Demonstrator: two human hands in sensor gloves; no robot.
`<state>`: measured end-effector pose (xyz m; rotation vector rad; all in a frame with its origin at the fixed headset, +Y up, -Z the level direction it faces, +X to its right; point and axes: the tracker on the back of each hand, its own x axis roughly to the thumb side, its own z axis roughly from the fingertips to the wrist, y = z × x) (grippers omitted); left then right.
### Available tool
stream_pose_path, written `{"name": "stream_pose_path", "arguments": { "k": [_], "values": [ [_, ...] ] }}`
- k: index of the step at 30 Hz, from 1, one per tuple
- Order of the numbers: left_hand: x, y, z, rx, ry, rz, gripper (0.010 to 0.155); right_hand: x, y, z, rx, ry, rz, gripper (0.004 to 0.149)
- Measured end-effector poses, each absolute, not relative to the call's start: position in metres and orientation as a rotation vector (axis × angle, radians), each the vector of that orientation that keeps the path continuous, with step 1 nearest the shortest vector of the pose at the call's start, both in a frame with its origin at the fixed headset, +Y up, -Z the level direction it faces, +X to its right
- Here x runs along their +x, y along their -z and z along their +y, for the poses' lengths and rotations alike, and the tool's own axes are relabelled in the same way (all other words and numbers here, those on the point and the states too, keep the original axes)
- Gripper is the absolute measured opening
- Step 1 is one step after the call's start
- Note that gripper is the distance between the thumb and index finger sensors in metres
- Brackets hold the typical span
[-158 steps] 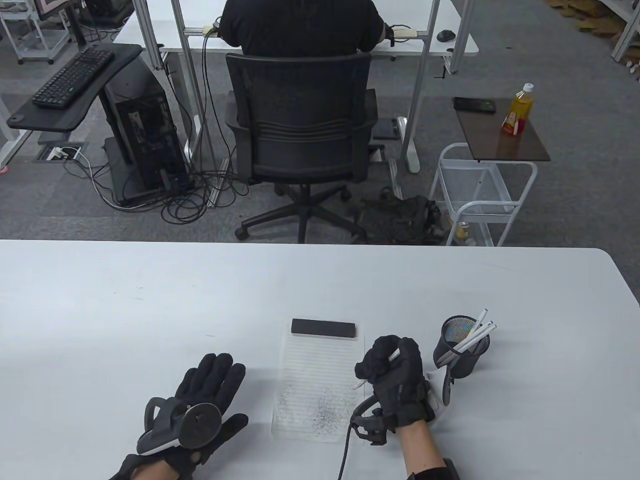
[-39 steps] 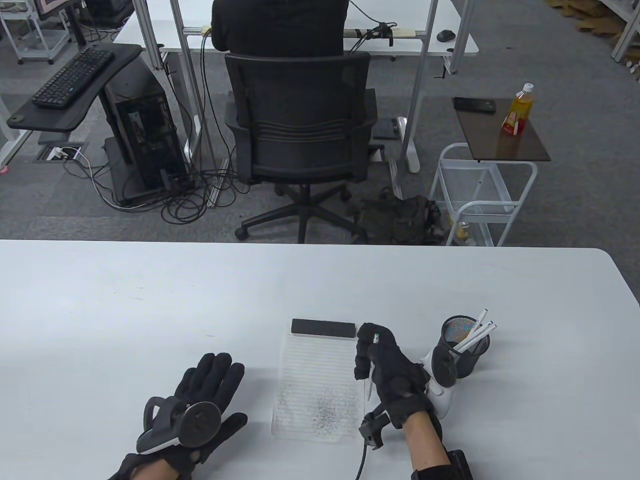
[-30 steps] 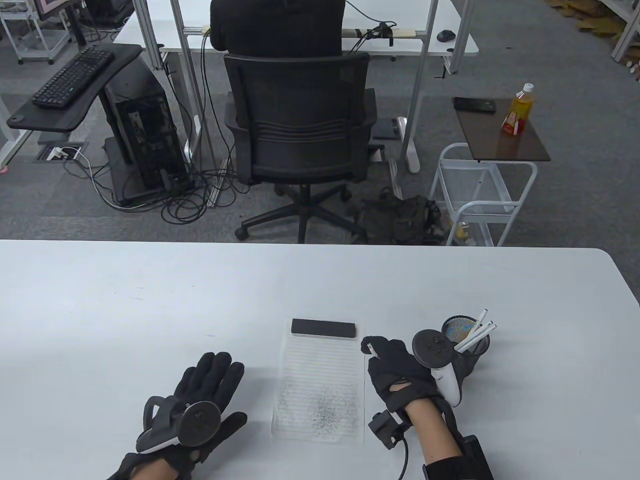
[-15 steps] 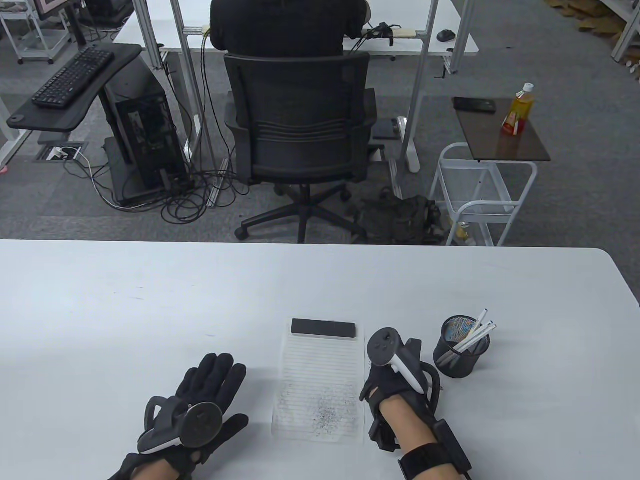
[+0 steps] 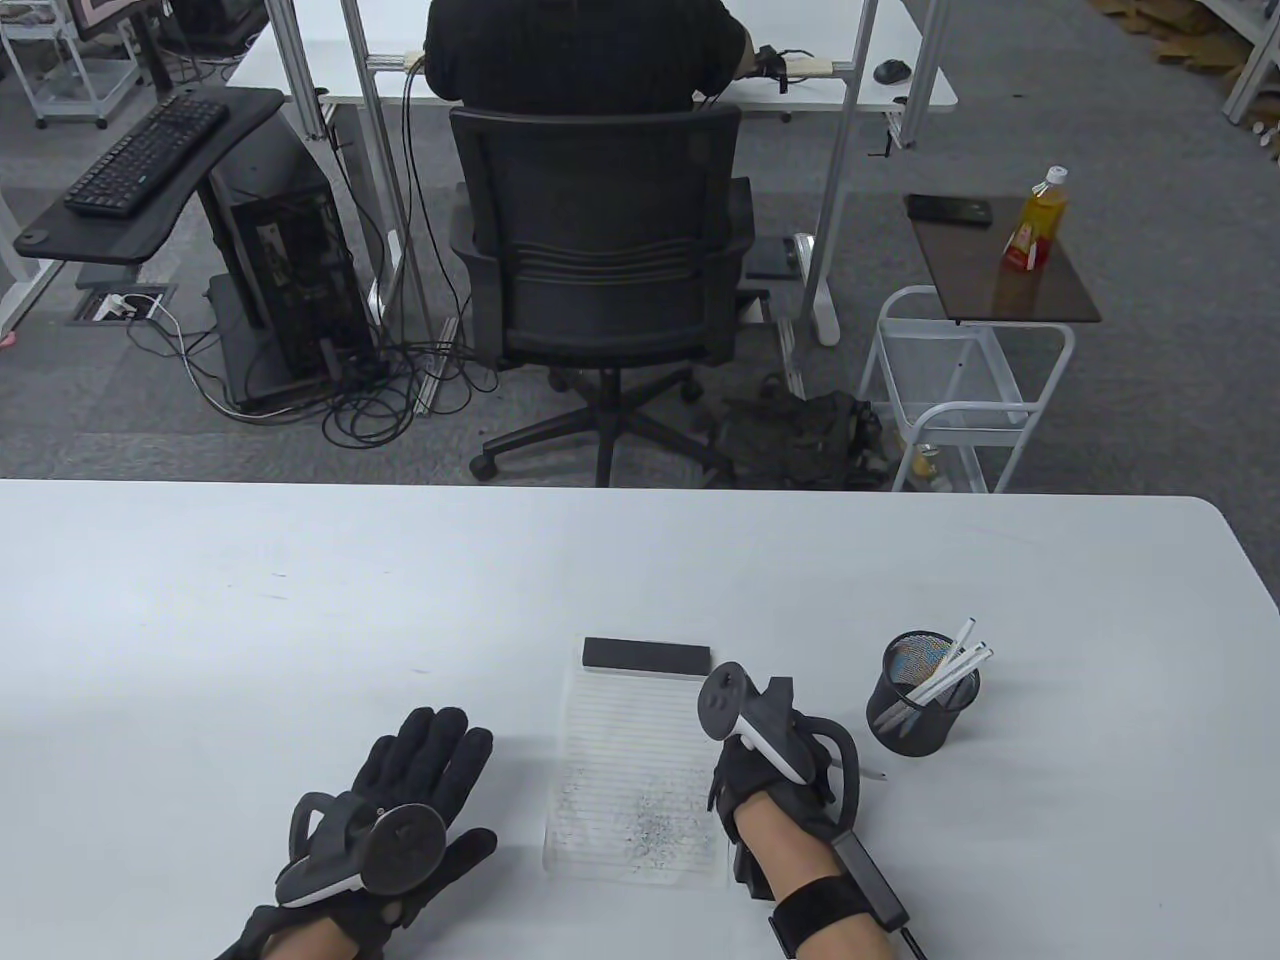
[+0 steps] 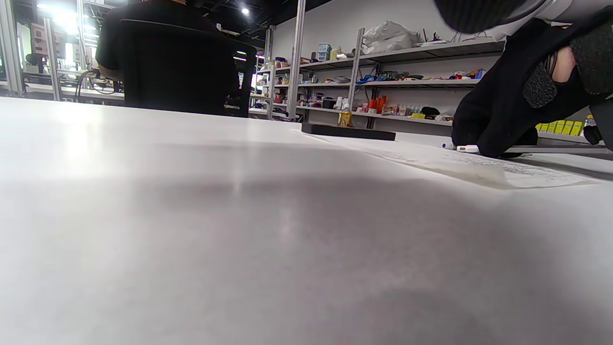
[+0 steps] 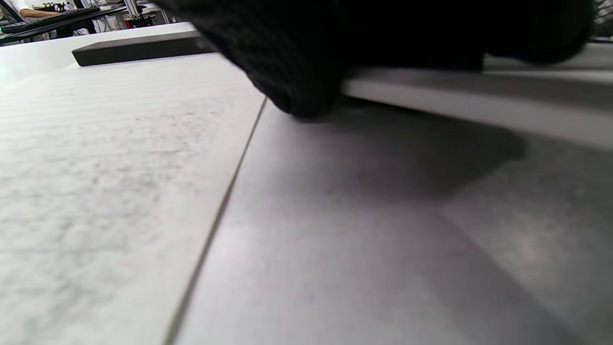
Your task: Press to extend mechanical pencil leads
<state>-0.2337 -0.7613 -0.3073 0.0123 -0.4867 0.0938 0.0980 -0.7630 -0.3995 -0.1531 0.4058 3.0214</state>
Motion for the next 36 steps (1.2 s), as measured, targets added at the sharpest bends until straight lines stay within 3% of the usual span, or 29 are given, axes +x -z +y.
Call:
{"name": "stream_pose_path", "arguments": {
  "k": [23,29,36],
  "values": [
    [-0.233,0.307,-0.762,0.005,-0.092,-0.484,0.089,0.099,0.396,-0.764,-0.142,-3.071,0.343,0.047],
    [-0.233,0.308,-0.762,0.008,-0.096,-0.483,0.089,0.113,0.386,-0.721,-0.144,-2.935,0.12,0.052],
    [-0.235,0.308,-0.76,0.012,-0.096,-0.474,0.089,0.183,0.392,-0.652,-0.313,-2.773,-0.132,0.057]
  ]
}}
